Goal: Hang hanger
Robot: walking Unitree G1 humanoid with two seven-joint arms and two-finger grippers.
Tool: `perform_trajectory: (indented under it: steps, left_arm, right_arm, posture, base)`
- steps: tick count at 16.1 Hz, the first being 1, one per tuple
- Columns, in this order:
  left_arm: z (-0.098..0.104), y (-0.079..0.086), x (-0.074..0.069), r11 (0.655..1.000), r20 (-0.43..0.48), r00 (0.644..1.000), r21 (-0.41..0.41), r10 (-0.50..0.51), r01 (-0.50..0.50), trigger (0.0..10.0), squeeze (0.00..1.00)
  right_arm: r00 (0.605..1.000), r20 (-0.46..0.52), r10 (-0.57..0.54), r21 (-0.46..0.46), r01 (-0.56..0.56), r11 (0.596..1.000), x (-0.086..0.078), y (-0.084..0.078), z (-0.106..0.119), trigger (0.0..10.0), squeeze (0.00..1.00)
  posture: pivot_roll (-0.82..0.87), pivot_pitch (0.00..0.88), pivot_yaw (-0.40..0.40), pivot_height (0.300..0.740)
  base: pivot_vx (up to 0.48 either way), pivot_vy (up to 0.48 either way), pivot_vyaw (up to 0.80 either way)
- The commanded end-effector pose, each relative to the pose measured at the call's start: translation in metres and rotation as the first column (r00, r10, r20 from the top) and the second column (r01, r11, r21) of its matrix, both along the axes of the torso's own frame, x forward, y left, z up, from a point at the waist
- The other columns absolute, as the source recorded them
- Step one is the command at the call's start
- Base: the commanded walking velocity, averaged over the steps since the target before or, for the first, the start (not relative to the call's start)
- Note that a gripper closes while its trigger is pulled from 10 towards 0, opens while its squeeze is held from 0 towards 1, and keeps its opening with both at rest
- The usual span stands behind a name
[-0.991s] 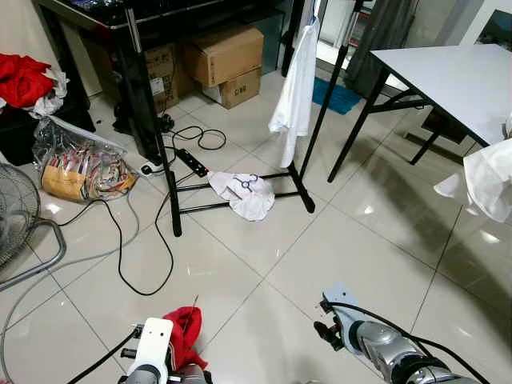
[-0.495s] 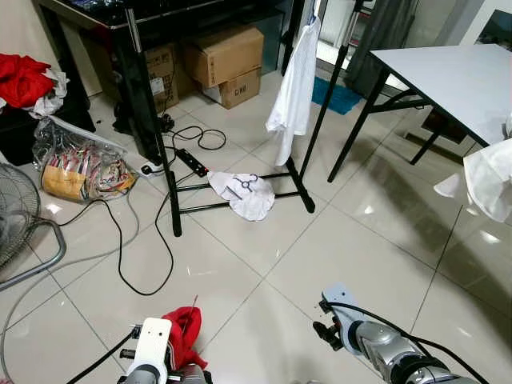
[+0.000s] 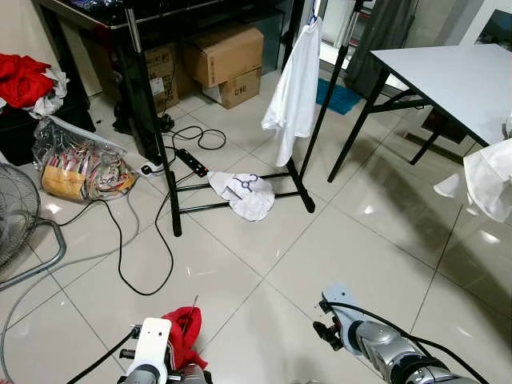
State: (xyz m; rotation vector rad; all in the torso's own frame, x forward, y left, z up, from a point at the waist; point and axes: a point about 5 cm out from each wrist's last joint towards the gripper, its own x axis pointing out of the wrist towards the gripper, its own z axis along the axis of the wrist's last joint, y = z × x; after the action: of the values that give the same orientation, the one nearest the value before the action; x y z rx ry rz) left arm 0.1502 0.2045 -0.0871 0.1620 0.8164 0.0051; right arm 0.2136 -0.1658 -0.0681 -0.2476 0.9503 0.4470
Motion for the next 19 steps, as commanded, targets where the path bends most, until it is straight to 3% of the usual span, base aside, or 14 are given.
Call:
perform_trajectory:
  steps: [1, 11, 12, 13, 16, 19]
  left_arm:
    - [0.0, -0.002, 0.001, 1.0, 0.007, 1.0, -0.013, 0.003, -0.002, 0.0, 0.0]
    - [0.0, -0.002, 0.001, 1.0, 0.008, 1.0, -0.015, 0.003, -0.003, 0.0, 0.0]
    - [0.017, 0.01, 0.026, 0.996, 0.149, 0.986, 0.042, 0.069, -0.076, 10.0, 0.0]
    - [0.035, 0.02, 0.049, 0.987, 0.282, 0.95, 0.055, 0.131, -0.153, 10.0, 0.0]
    - [0.022, 0.009, 0.033, 0.994, 0.198, 0.975, 0.025, 0.096, -0.103, 10.0, 0.0]
    - [0.024, 0.014, 0.033, 0.99, 0.229, 0.967, 0.051, 0.113, -0.128, 10.0, 0.0]
  right_arm:
    - [1.0, 0.005, -0.013, -0.006, 0.013, 1.0, 0.001, -0.004, 0.001, 10.0, 0.0]
    - [1.0, 0.006, -0.013, -0.006, 0.013, 1.0, 0.001, -0.004, 0.001, 10.0, 0.0]
    - [1.0, 0.017, -0.005, 0.0, 0.005, 1.0, 0.004, -0.001, 0.002, 10.0, 0.0]
    - [0.999, 0.032, 0.004, 0.01, -0.004, 1.0, 0.008, 0.003, 0.004, 10.0, 0.0]
    - [0.999, 0.036, 0.008, 0.013, -0.008, 1.0, 0.009, 0.004, 0.005, 10.0, 0.0]
    - [0.999, 0.04, 0.015, 0.014, -0.015, 1.0, 0.01, 0.004, 0.006, 10.0, 0.0]
  posture:
    - [0.11, 0.012, -0.053, 0.74]
    - [0.11, 0.011, -0.053, 0.74]
    - [0.11, 0.013, -0.056, 0.74]
    - [0.11, 0.012, -0.051, 0.74]
    - [0.11, 0.013, -0.053, 0.74]
    - [0.11, 0.014, -0.057, 0.74]
  base:
    - [0.0, 0.0, 0.0]
    - [0.0, 0.0, 0.0]
    - [0.0, 0.0, 0.0]
    - [0.0, 0.0, 0.0]
    - [0.0, 0.0, 0.0]
    - [0.0, 0.0, 0.0]
